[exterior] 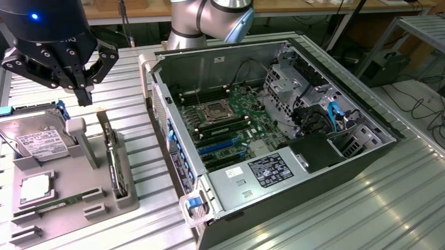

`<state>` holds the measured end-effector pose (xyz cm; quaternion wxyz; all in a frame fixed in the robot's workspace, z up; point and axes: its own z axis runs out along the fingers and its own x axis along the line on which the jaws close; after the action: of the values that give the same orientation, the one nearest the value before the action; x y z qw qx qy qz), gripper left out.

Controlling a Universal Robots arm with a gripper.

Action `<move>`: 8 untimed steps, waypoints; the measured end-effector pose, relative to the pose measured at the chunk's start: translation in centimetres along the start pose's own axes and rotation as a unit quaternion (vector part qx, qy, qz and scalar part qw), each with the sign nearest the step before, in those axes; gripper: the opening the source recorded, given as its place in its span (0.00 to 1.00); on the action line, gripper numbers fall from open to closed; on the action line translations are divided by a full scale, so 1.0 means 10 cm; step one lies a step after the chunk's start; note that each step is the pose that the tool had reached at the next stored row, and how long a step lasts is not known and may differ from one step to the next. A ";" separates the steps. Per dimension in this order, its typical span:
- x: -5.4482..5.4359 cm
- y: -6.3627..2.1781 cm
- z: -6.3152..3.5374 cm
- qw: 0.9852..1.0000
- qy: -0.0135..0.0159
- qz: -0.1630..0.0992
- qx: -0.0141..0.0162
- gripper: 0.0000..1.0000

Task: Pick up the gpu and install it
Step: 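Pick up the gpu and move the gpu toward the slot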

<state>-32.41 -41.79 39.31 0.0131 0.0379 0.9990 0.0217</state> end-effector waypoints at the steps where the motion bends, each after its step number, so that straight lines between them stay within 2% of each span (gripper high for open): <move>1: 0.00 0.000 0.000 1.000 0.000 0.000 0.000 0.11; 7: 0.00 0.000 0.000 1.000 0.000 0.000 0.000 0.11; 8: 0.00 0.000 0.000 1.000 0.000 0.000 0.000 0.17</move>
<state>-32.41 -41.79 39.30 0.0131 0.0379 0.9990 0.0217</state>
